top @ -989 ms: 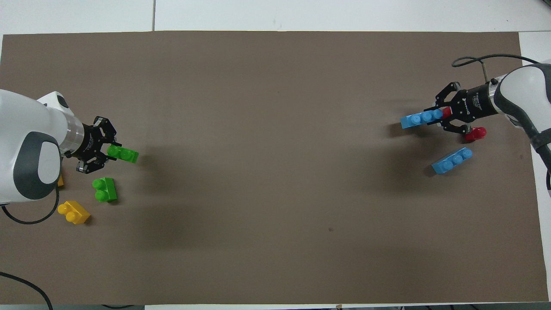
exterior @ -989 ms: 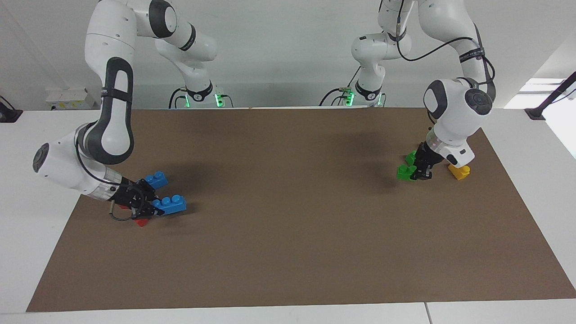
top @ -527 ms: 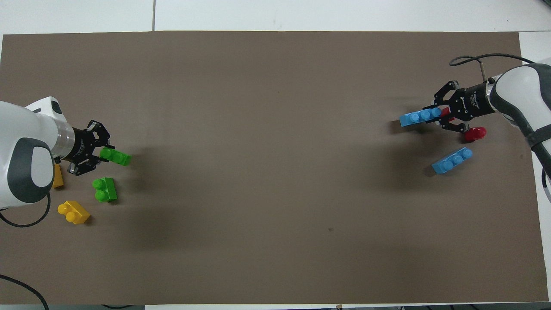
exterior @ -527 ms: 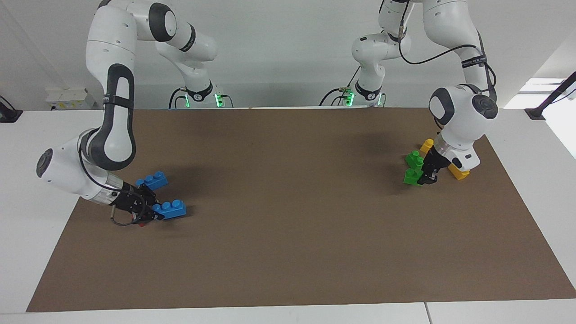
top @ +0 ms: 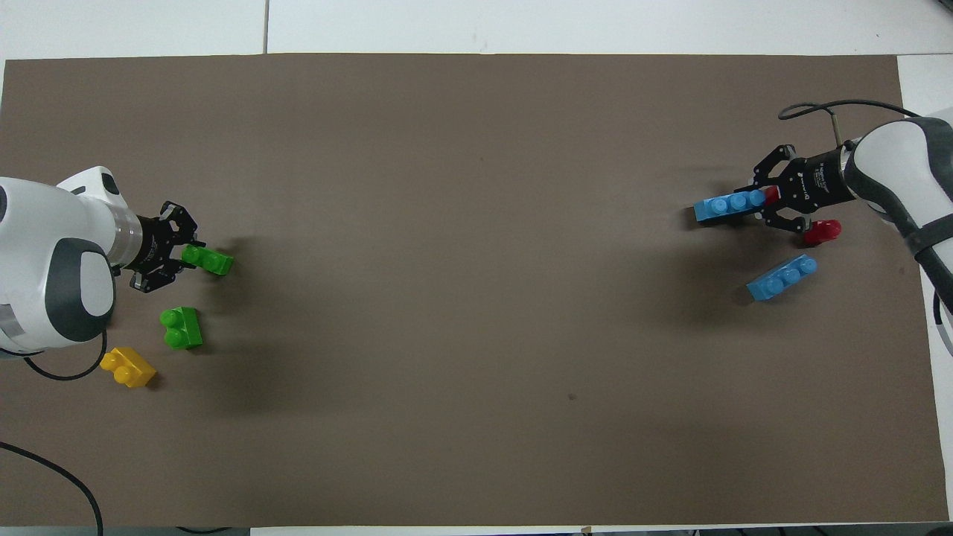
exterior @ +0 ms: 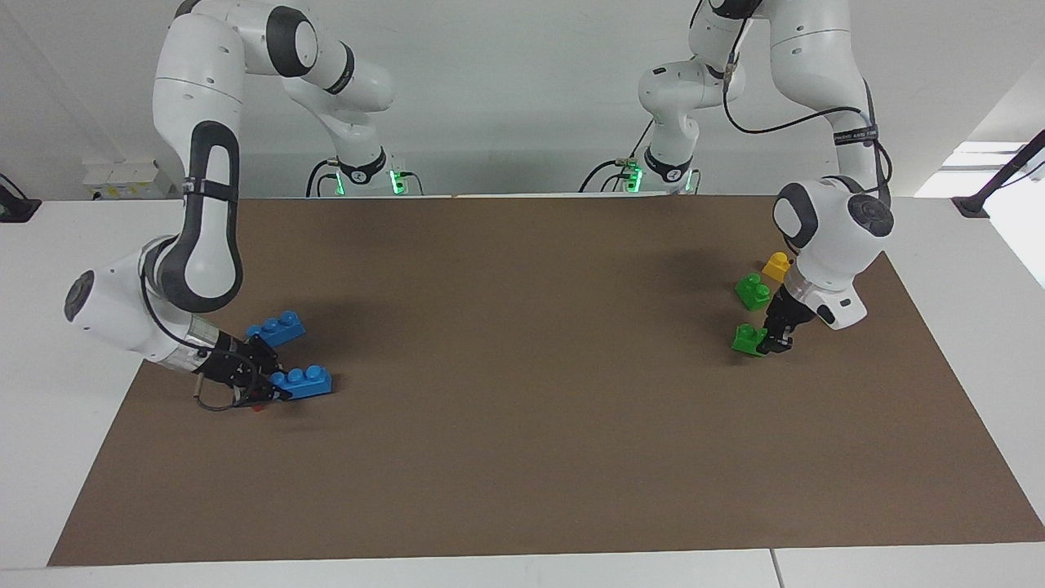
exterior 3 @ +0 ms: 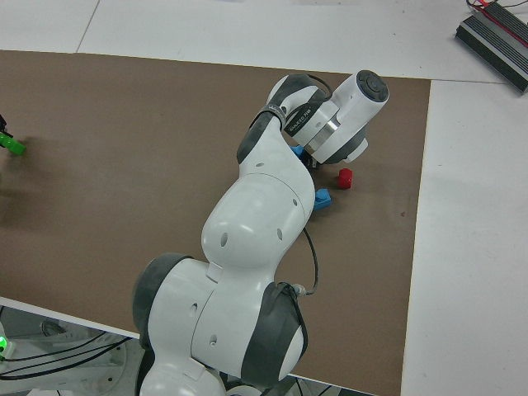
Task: Remove green block with left arm and hold with right
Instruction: 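Carry the green brick with the left gripper while the right gripper carries blue, then lower and release the green brick while the right gripper releases blue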
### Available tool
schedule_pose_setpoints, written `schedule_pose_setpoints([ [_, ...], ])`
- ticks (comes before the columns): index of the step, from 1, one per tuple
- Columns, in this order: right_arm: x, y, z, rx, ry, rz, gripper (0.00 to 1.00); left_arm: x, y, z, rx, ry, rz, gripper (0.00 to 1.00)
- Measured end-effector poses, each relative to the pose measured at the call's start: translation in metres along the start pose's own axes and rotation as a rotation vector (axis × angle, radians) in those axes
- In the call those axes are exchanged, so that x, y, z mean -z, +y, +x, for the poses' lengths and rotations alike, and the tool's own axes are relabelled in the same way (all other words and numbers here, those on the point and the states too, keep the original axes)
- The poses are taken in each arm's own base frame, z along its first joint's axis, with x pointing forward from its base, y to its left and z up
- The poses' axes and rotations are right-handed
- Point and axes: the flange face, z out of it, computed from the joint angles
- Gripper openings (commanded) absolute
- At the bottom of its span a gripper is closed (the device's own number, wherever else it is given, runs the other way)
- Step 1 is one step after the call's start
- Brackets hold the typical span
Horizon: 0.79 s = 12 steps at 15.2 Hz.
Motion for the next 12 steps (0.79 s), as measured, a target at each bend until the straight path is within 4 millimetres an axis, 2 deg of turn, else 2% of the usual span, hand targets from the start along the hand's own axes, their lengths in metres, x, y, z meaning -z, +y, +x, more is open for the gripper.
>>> schedule_pose_setpoints([
  [3, 0.001, 0.001, 0.002, -0.003, 0.001, 0.002, 0.00, -0.003, 0.003, 0.002, -0.023, -0.001, 0.000, 0.00],
  [4, 0.001, 0.001, 0.002, -0.003, 0.001, 0.002, 0.18, -0.004, 0.003, 0.003, -0.033, -0.001, -0.001, 0.00],
  [5, 0.001, 0.001, 0.002, -0.003, 0.001, 0.003, 0.41, -0.004, 0.003, 0.004, -0.040, -0.001, -0.002, 0.00],
  [6, 0.001, 0.001, 0.002, -0.003, 0.001, 0.003, 0.52, -0.004, 0.003, 0.006, -0.045, 0.001, -0.004, 0.00],
  [10, 0.001, -0.001, 0.000, 0.001, 0.001, 0.003, 0.60, -0.003, -0.004, 0.026, -0.044, 0.006, -0.010, 0.00],
  [12, 0.000, -0.002, -0.002, 0.005, 0.001, 0.003, 0.71, -0.003, -0.003, 0.032, -0.042, 0.008, -0.013, 0.00],
])
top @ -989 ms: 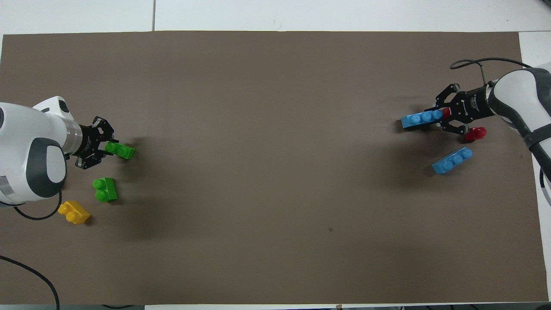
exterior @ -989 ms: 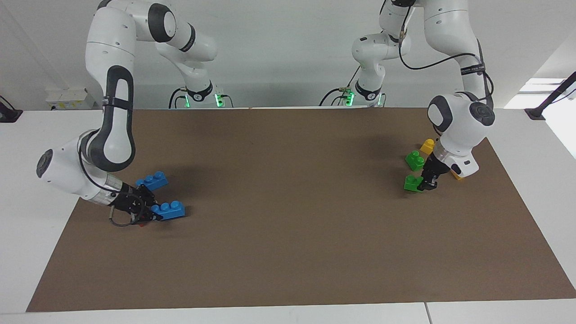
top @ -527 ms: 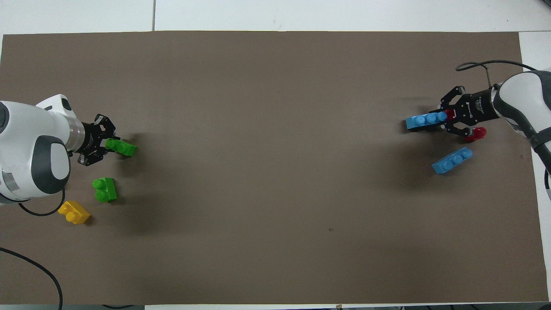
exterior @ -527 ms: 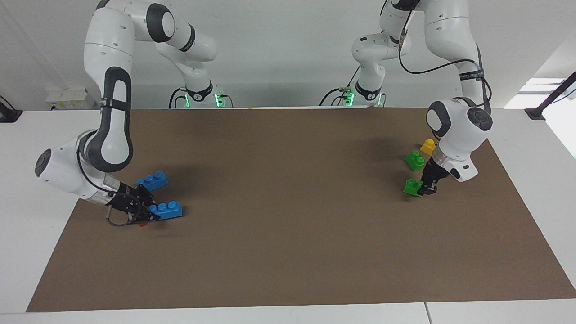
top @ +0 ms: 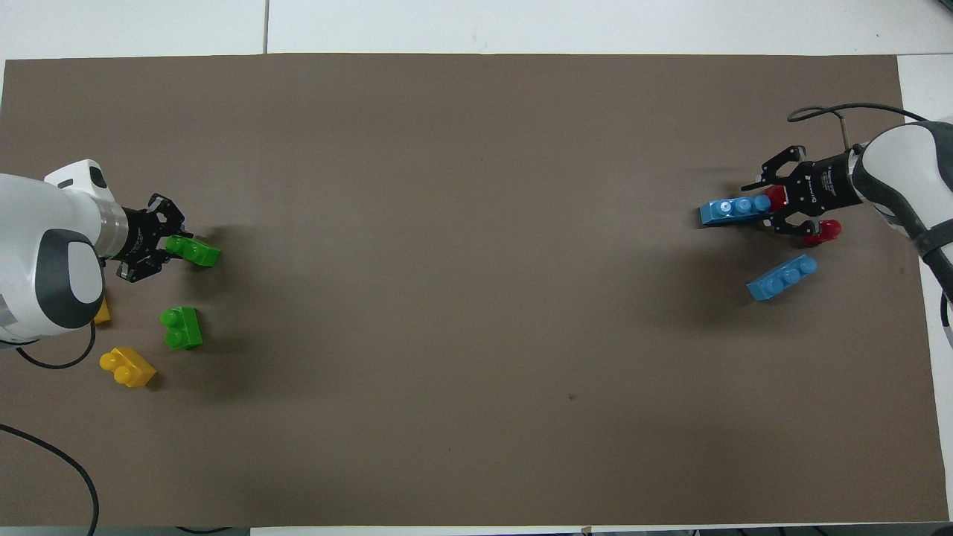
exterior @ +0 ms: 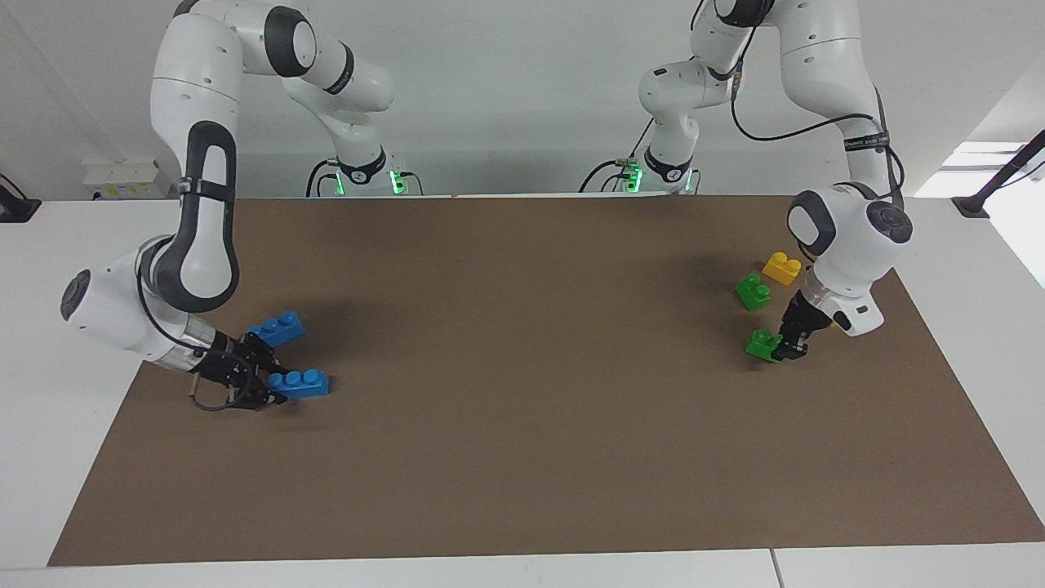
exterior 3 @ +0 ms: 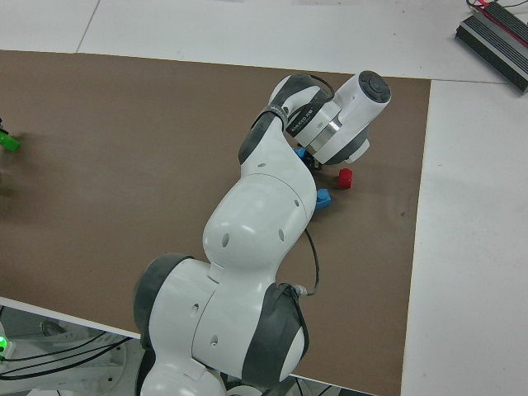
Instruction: Remove green block with left arm and hold with right
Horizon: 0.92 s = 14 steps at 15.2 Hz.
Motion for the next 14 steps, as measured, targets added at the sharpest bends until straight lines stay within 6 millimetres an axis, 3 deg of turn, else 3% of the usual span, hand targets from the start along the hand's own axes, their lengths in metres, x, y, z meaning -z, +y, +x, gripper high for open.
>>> schedule_pose_setpoints([
  [4, 0.006, -0.005, -0.008, 0.001, 0.002, 0.011, 0.75, -0.001, 0.003, 0.001, -0.002, 0.008, -0.013, 0.00],
  [5, 0.010, -0.006, -0.011, -0.009, 0.004, 0.018, 0.75, -0.001, 0.003, 0.001, -0.002, 0.009, -0.014, 0.10],
  [6, 0.015, -0.008, -0.017, -0.017, 0.005, 0.025, 0.75, -0.001, 0.003, 0.001, -0.002, 0.010, -0.015, 0.73],
  [7, 0.021, -0.011, -0.024, -0.016, 0.008, 0.033, 0.75, -0.001, 0.003, 0.001, -0.004, 0.010, -0.015, 1.00],
  [10, 0.045, -0.020, -0.050, 0.025, 0.045, 0.048, 0.76, -0.007, 0.003, 0.000, -0.011, 0.003, -0.008, 1.00],
  [14, 0.087, -0.028, -0.091, 0.145, 0.156, 0.027, 0.94, -0.006, 0.005, 0.000, -0.015, 0.002, -0.008, 1.00],
])
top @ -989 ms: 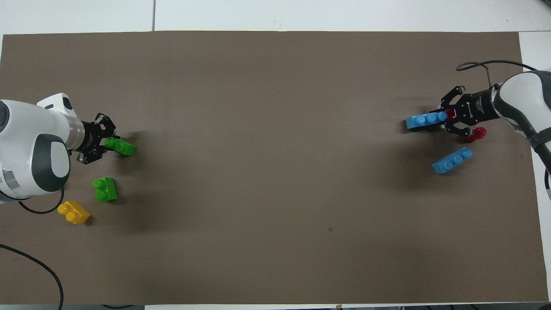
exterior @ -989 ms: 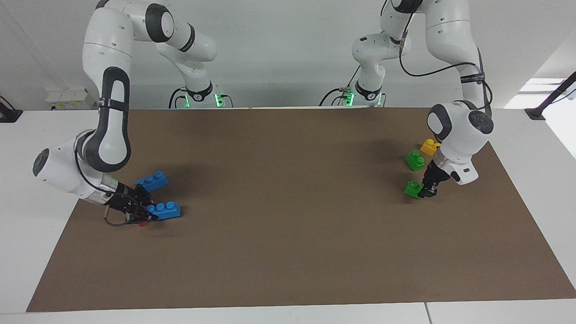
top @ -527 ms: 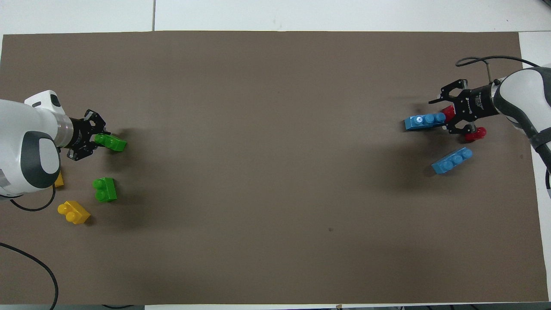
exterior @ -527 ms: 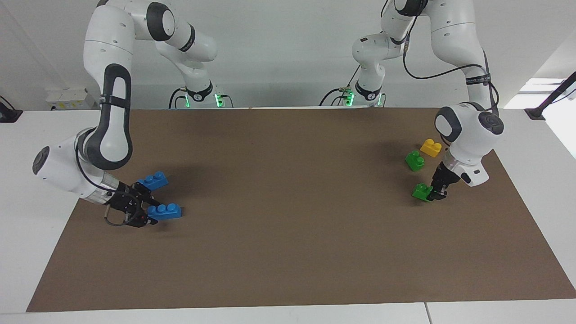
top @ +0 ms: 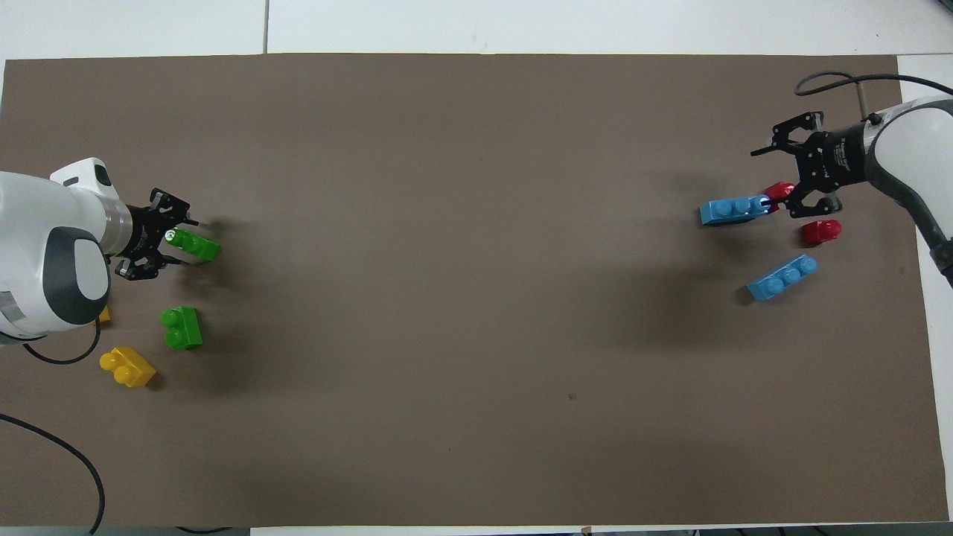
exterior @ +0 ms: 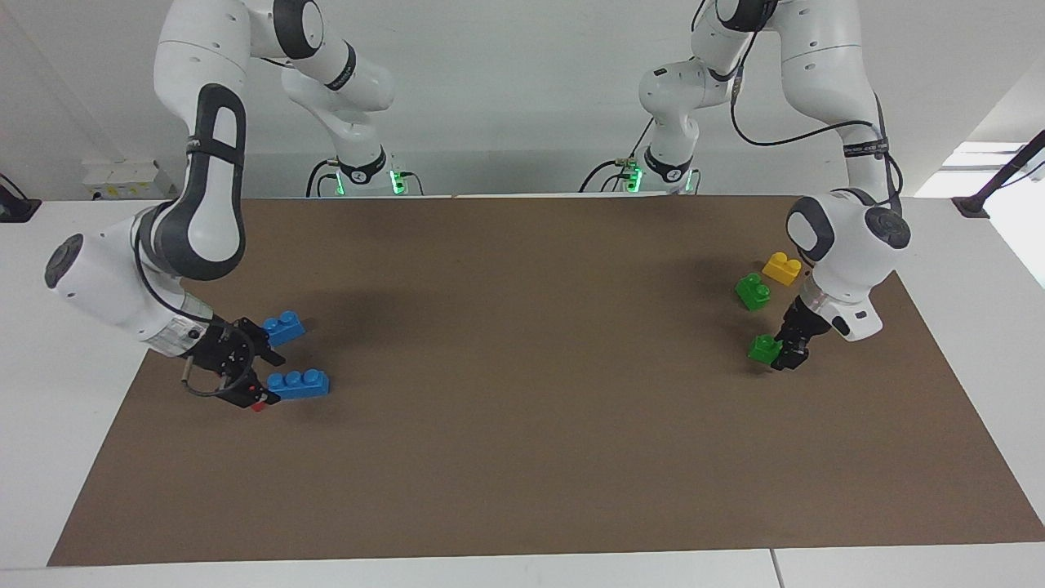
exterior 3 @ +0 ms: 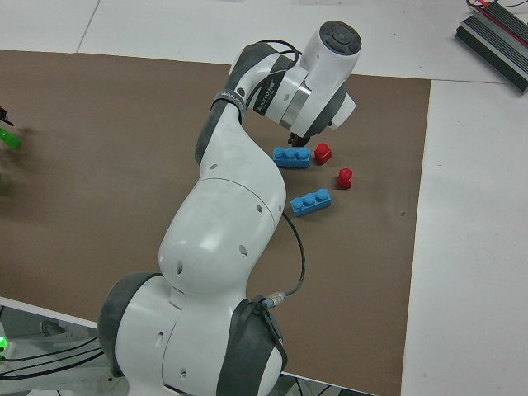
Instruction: Remove green block with left arm and hold with right
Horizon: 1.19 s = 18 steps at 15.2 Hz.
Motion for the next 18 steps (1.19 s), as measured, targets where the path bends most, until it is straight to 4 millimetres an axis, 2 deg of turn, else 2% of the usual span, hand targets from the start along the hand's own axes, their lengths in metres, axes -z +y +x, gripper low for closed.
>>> schedule_pose_setpoints([
  [1, 0.011, -0.003, -0.010, 0.028, 0.013, -0.009, 1.00, 0.003, 0.001, 0.000, -0.001, 0.000, 0.000, 1.00],
  [3, 0.032, -0.010, -0.032, 0.112, 0.054, -0.033, 1.00, 0.013, 0.002, 0.000, -0.002, -0.002, 0.002, 1.00],
  [6, 0.063, -0.016, -0.070, 0.320, 0.130, -0.059, 1.00, 0.040, 0.003, -0.003, -0.007, 0.005, -0.003, 1.00],
  [10, 0.110, -0.005, -0.104, 0.616, 0.155, -0.080, 1.00, 0.076, 0.007, -0.006, -0.057, 0.042, -0.009, 1.00],
  [14, 0.150, 0.015, -0.139, 0.861, 0.135, -0.125, 1.00, 0.130, 0.029, -0.009, -0.237, 0.071, 0.051, 1.00],
  [18, 0.184, 0.033, -0.164, 1.142, 0.190, -0.222, 1.00, 0.174, 0.042, -0.017, -0.567, 0.046, 0.106, 1.00],
])
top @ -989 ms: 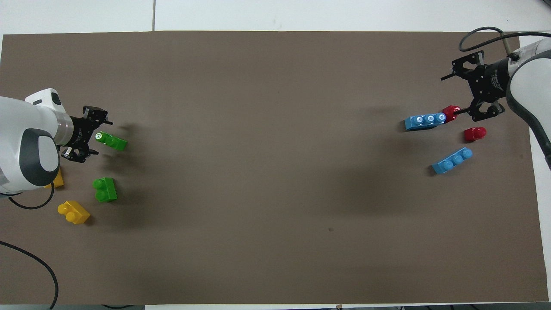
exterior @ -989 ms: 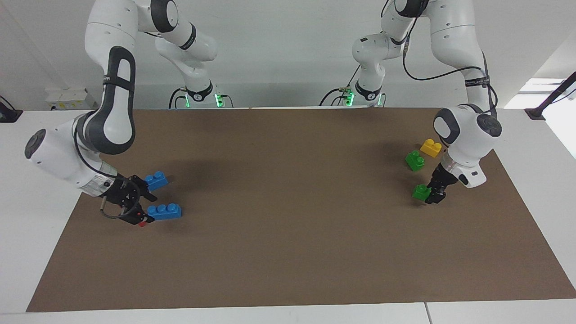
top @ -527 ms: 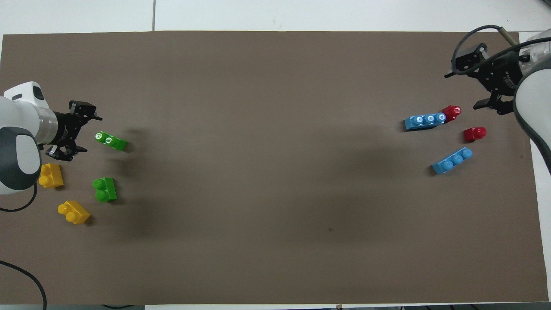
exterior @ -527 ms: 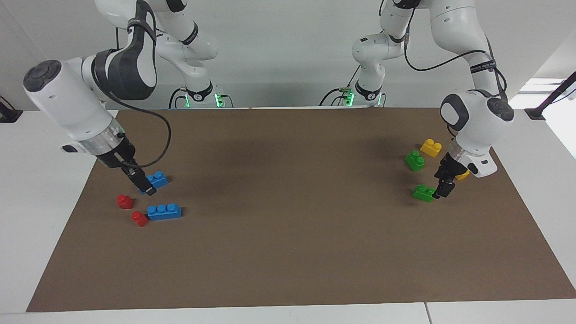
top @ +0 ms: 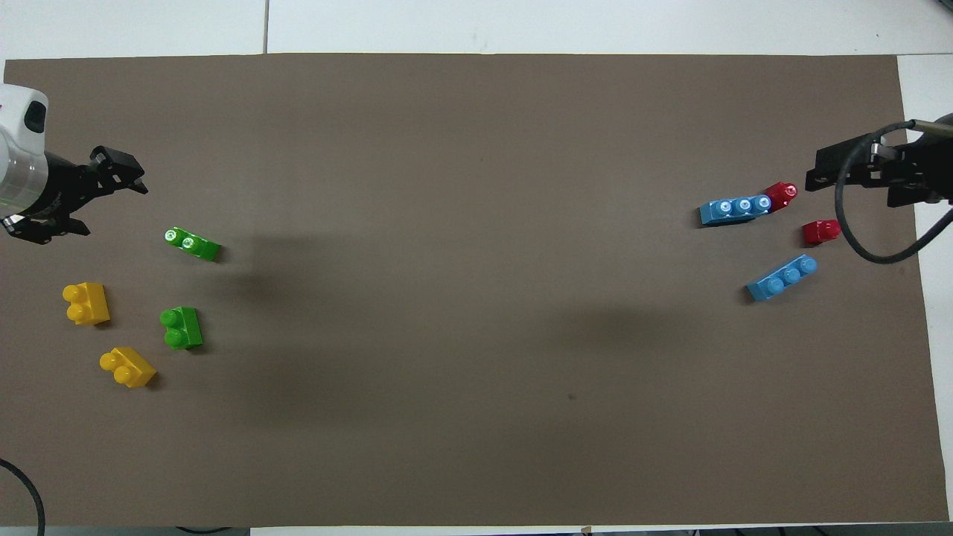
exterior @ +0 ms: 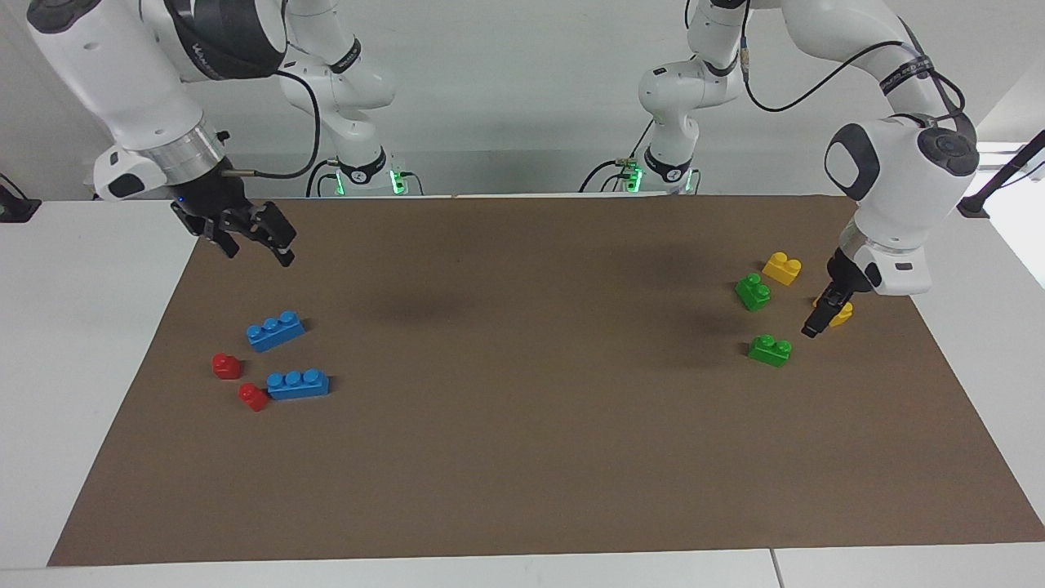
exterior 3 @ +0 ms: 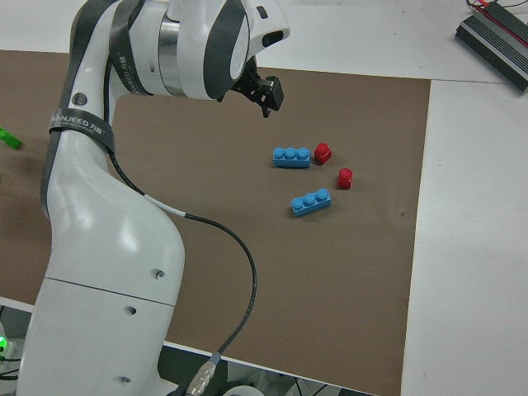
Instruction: Remove green block with left arm and hold with right
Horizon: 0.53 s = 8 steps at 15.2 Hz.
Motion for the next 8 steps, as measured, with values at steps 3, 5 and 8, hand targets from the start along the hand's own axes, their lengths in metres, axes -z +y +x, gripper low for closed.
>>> schedule_pose_setpoints([
  [3, 0.006, 0.002, -0.009, 0.059, -0.010, -0.049, 1.00, 0.030, -0.001, -0.005, -0.236, -0.008, 0.007, 1.00],
  [5, 0.000, 0.003, -0.011, 0.060, -0.026, -0.053, 1.00, 0.050, 0.003, -0.016, -0.339, -0.007, 0.010, 1.00],
  [8, -0.006, 0.007, -0.011, 0.055, -0.031, -0.055, 1.00, 0.075, 0.011, -0.034, -0.428, 0.007, 0.011, 1.00],
])
